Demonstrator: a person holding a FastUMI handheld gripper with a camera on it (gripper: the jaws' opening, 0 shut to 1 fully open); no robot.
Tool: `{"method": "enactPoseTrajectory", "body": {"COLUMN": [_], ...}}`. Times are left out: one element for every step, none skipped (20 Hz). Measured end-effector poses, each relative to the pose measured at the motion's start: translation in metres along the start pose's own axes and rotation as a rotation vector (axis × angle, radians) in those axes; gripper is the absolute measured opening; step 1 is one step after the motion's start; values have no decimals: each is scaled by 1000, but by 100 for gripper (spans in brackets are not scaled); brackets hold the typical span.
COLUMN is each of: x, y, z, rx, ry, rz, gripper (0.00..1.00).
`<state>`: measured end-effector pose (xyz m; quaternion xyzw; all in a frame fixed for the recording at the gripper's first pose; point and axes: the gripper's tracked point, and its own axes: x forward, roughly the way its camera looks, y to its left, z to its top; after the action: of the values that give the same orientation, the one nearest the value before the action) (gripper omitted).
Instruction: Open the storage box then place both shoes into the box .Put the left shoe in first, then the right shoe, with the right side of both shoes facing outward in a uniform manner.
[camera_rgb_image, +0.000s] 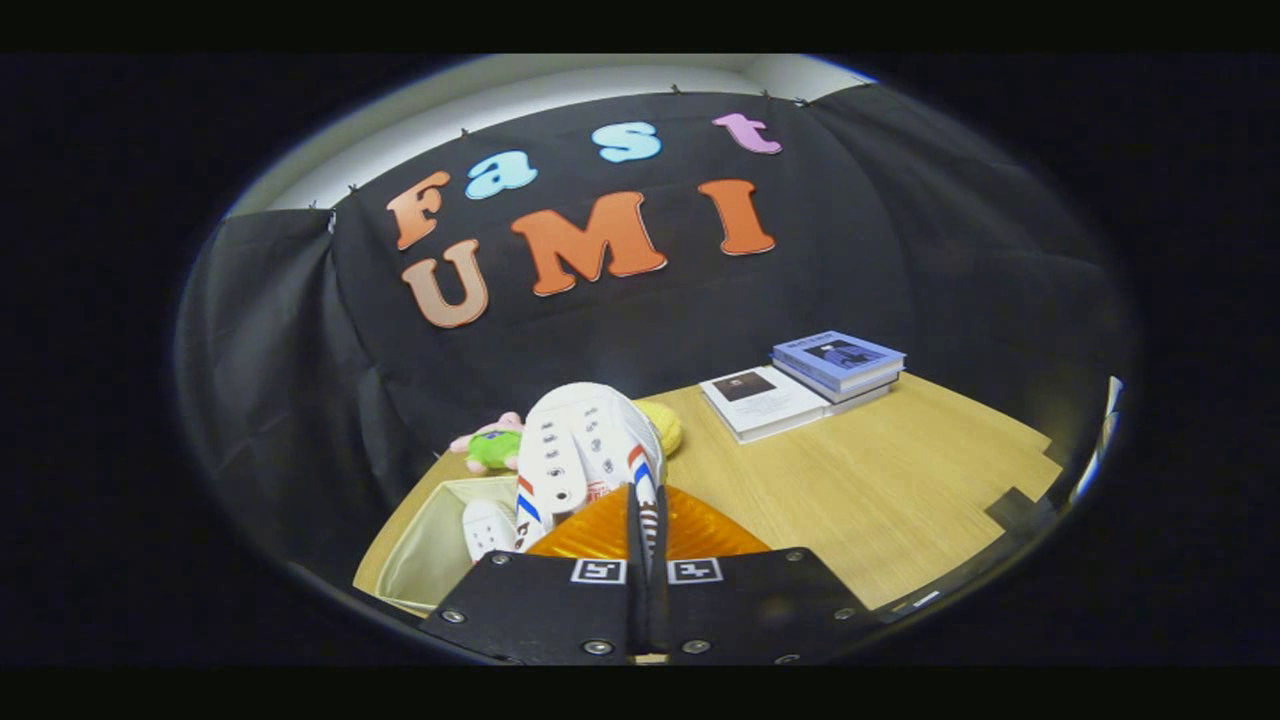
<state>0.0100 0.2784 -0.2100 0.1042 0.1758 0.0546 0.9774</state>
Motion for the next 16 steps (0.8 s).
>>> {"method": "enactPoseTrajectory", "body": {"x": [1,2,4,5,8,10,12,15,18,19,19,20,18,16,15,12], "y": [11,23,33,44,52,60,65,70,72,73,73,72,69,64,60,59], "z": [-2,-6,-11,-15,-20,-24,-30,-37,-43,-50,-56,-61,-67,-73,-79,-83], "rx": [2,5,4,5,-4,-17,-29,-39,-42,-45,-48,-51,-59,-62,-65,-64], "ry": [2,8,19,23,30,34,40,48,57,65,71,76,86,92,100,104], "rz": [14,26,38,47,54,57,56,52,46,41,34,25,14,0,-12,-17], "gripper": [1,0,0,1,1,0,0,0,1,1,1,1,1,1,1,1]}}
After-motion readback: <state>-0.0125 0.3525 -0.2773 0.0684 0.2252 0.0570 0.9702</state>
